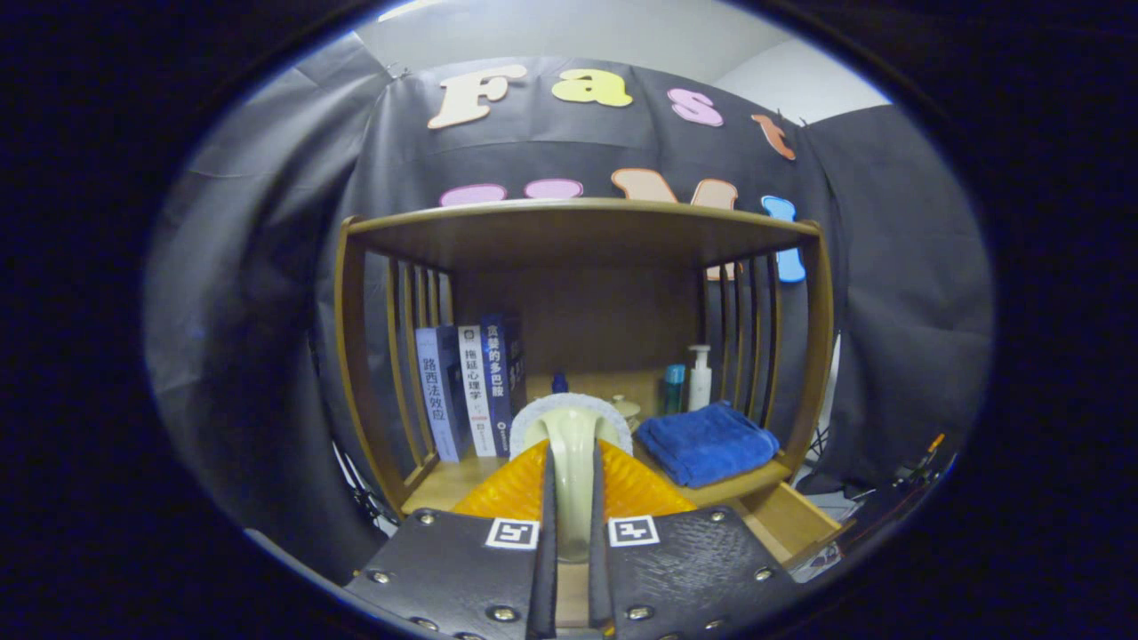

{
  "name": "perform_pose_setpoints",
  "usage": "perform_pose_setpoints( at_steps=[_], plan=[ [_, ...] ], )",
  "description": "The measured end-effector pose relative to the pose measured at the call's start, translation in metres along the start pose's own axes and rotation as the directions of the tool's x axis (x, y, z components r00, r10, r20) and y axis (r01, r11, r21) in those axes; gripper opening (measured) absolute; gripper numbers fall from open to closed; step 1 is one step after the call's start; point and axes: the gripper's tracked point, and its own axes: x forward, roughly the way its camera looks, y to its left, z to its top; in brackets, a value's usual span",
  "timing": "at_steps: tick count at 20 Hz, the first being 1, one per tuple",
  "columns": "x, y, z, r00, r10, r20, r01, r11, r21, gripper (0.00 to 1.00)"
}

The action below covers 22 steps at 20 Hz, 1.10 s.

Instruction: Pull open the drawer, take out the items inside it, and place them on the countertop above the cabinet.

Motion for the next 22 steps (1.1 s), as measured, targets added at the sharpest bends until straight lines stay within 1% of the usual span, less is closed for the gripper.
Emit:
perform_pose_setpoints(
  at_steps=[4,6,8,10,13,14,16,18,20,21,22],
  plan=[
    [0.036,-0.004,0.014,1.0,-0.001,-0.031,0.001,1.0,-0.004,0.14],
    [0.06,-0.014,0.005,0.996,-0.022,-0.086,0.021,1.0,-0.017,0.14],
    [0.086,-0.021,-0.014,0.987,-0.043,-0.157,0.036,0.998,-0.047,0.14],
    [0.111,-0.026,-0.043,0.97,-0.062,-0.237,0.046,0.996,-0.073,0.15],
    [0.134,-0.025,-0.105,0.91,-0.086,-0.405,0.037,0.991,-0.129,0.15],
    [0.149,-0.025,-0.117,0.892,-0.096,-0.441,0.036,0.989,-0.143,0.15],
    [0.155,-0.018,-0.13,0.873,-0.1,-0.477,0.028,0.987,-0.157,0.15],
    [0.163,-0.024,-0.142,0.845,-0.131,-0.518,0.065,0.988,-0.143,0.15],
    [0.177,-0.032,-0.148,0.838,-0.125,-0.532,0.067,0.99,-0.128,0.15],
    [0.192,-0.029,-0.148,0.852,-0.102,-0.513,0.057,0.993,-0.103,0.15],
    [0.196,-0.025,-0.15,0.853,-0.086,-0.516,0.041,0.994,-0.097,0.15]
  ],
)
